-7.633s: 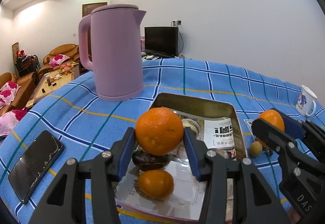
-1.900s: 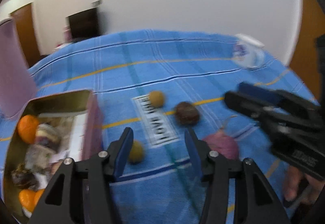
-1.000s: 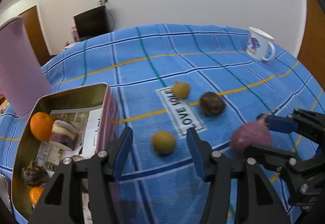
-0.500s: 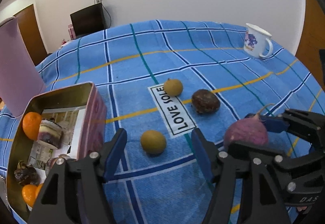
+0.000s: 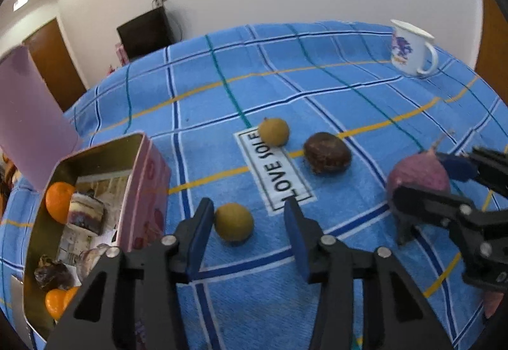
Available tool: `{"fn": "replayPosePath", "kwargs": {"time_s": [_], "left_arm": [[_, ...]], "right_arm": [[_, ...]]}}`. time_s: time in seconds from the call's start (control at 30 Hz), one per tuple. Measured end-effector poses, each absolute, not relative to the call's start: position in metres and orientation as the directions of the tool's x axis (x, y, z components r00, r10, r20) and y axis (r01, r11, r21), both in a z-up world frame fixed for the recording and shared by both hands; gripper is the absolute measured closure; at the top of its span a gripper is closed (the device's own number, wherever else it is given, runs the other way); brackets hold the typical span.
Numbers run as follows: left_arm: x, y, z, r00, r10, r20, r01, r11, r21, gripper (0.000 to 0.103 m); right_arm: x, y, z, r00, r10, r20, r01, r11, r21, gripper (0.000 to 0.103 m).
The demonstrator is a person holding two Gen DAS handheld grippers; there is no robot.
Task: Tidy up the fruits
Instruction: 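Lower the left tool around the small yellow fruit and close it, then carry the yellow fruit over the tin while the right tool carries the purple fruit there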
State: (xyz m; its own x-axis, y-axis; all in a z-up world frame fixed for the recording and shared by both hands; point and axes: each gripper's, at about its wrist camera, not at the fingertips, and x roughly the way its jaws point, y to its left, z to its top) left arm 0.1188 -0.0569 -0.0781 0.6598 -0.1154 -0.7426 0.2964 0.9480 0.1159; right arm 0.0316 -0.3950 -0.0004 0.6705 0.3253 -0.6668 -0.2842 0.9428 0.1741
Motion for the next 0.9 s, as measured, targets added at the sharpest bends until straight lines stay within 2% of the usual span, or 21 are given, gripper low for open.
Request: {"fn": "replayPosePath", "kwargs": {"time_s": [0.13,0.17,0.2,0.27,0.3,0.73,0.9], "left_arm": [[0.129,-0.049,-0.083,0.603,-0.177,-0.778,0.303,0.953,0.018,0.057],[0.131,-0.046,-0.083,0.595,-0.198,-0.779,0.297,0.955,-0.015,0.059],[0.132,-0.045,-0.083,0.596,-0.200,-0.778,0.293,0.956,-0.021,0.065],[0.131,-0.046,-0.083,0.598,-0.201,-0.776,0.298,0.954,-0.017,0.070],[0.130,-0.047,-0.083,0.599,-0.201,-0.775,0.299,0.954,-0.016,0.078],[0.118,-0.042,-0.074,0.634,-0.241,-0.735,0.313,0.949,-0.041,0.077],[0.113,-0.034,-0.068,0.669,-0.251,-0.699,0.292,0.954,-0.063,0.077]], "right_arm": [[0.032,-0.393,-0.002,0.665,0.321,-0.674,-0.290,0.943,0.163,0.052],[0.032,-0.391,-0.002,0.667,0.317,-0.675,-0.291,0.944,0.156,0.052],[0.032,-0.391,-0.001,0.667,0.317,-0.674,-0.293,0.944,0.153,0.052],[0.032,-0.390,-0.002,0.665,0.324,-0.673,-0.302,0.941,0.155,0.052],[0.032,-0.390,-0.002,0.664,0.327,-0.672,-0.304,0.940,0.157,0.052],[0.023,-0.389,0.004,0.701,0.319,-0.638,-0.309,0.942,0.132,0.052],[0.014,-0.387,0.011,0.730,0.333,-0.597,-0.327,0.937,0.123,0.052]]}}
